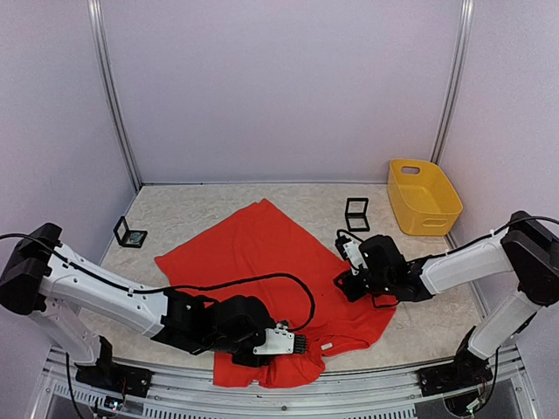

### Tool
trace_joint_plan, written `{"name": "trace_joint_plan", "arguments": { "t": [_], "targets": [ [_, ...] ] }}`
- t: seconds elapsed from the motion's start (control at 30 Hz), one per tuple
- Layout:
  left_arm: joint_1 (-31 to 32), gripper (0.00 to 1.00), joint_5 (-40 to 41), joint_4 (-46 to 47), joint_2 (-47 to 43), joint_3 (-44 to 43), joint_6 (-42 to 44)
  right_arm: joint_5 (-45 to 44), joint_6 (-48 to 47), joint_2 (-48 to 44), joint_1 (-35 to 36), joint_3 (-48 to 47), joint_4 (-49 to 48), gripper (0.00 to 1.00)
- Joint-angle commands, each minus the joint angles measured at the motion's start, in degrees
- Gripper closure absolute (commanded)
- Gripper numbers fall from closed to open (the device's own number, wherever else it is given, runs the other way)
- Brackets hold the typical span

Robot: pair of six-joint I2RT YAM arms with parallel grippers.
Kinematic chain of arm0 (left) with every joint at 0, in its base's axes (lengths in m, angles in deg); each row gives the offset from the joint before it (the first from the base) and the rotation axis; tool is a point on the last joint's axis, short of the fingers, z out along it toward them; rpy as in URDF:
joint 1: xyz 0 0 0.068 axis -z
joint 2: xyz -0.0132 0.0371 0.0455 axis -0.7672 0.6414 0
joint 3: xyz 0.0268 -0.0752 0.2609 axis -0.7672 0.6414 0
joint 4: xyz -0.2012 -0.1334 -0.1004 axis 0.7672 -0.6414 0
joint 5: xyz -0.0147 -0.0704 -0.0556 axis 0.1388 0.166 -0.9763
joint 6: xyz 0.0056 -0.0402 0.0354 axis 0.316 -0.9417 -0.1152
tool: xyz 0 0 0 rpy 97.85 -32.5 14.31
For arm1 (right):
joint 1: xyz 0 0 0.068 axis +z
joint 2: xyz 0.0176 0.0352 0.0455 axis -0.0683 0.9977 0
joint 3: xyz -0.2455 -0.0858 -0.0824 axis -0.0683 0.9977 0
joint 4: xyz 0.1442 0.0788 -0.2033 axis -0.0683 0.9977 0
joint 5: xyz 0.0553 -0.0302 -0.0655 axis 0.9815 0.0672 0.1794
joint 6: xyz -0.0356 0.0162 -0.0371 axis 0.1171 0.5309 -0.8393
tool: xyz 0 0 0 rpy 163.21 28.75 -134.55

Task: Pin the brooch onto the clothing

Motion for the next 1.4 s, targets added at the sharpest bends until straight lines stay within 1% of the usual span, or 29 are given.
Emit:
{"name": "trace_joint_plan", "arguments": {
  "t": [0.0, 0.07, 0.13, 0.17, 0.27, 0.33, 0.47, 0.5, 0.63, 0.73, 0.83, 0.93, 1.03, 1.1, 1.17, 1.23, 1.27, 1.3, 1.37],
  "targets": [
    [-6.6, 0.49, -8.6, 3.3, -9.5, 3.3, -9.2, -8.5, 3.1, 0.4, -4.6, -2.5, 10.4, 0.82],
    [-14.5, 0.49, -12.4, 11.6, -13.4, 7.6, -18.0, -7.8, 3.2, 1.2, -6.5, -3.1, 12.1, 0.84],
    [-22.1, 0.51, -12.1, 16.7, -15.4, 11.0, -26.7, -6.2, 3.0, 2.7, -8.4, -4.1, 13.2, 0.85],
    [-26.7, 0.52, -10.7, 18.0, -15.1, 12.0, -31.4, -5.7, 2.8, 3.7, -9.5, -4.8, 14.1, 0.85],
    [-34.1, 0.56, -8.6, 18.0, -11.1, 12.2, -40.6, -5.1, 1.6, 7.1, -11.4, -7.5, 15.3, 0.86],
    [-38.7, 0.59, -8.3, 17.1, -5.7, 10.5, -42.9, -4.9, 0.6, 9.3, -12.4, -9.3, 15.4, 0.86],
    [-44.4, 0.6, -8.2, 15.8, 6.1, 4.6, -44.1, -4.3, -2.1, 13.8, -15.0, -14.0, 15.4, 0.87],
    [-45.7, 0.6, -8.4, 15.9, 8.0, 3.2, -44.2, -4.7, -3.0, 15.2, -15.6, -15.4, 15.4, 0.87],
    [-49.5, 0.61, -7.9, 16.1, 15.7, -2.1, -43.8, -5.5, -7.7, 19.5, -17.9, -22.0, 15.4, 0.87],
    [-50.2, 0.61, -6.0, 16.1, 18.4, -5.6, -42.1, -5.3, -11.2, 22.3, -18.4, -28.1, 18.8, 0.87],
    [-50.1, 0.6, -5.6, 16.2, 20.4, -8.1, -39.9, -4.4, -13.6, 21.2, -18.0, -32.2, 22.1, 0.87],
    [-49.8, 0.58, -6.4, 19.7, 18.9, -7.0, -38.0, 0.1, -17.2, 15.1, -14.6, -30.0, 21.2, 0.87],
    [-49.7, 0.55, -5.9, 24.8, 15.1, -4.2, -36.2, 8.6, -22.8, 7.4, -7.8, -24.1, 19.1, 0.87],
    [-50.2, 0.55, -3.9, 27.7, 10.9, -2.5, -35.8, 13.4, -25.6, 3.8, -2.1, -20.5, 20.1, 0.86],
    [-50.9, 0.53, -0.6, 28.8, 7.3, -0.5, -36.3, 17.8, -24.5, 2.2, 2.3, -18.7, 21.2, 0.84],
    [-52.5, 0.5, 5.7, 26.8, 3.7, -0.1, -38.7, 19.4, -21.3, 1.4, 4.7, -16.9, 20.3, 0.83],
    [-54.0, 0.47, 8.5, 24.8, 2.7, -0.7, -40.2, 19.8, -19.7, 1.0, 5.1, -15.9, 19.2, 0.81],
    [-56.0, 0.46, 9.5, 23.0, 2.5, -1.6, -41.5, 20.1, -18.4, 0.5, 5.2, -15.0, 17.8, 0.78],
    [-61.2, 0.42, 8.2, 19.6, 3.2, -3.9, -44.1, 19.1, -17.5, -0.3, 5.2, -13.9, 15.9, 0.72]
  ]
}}
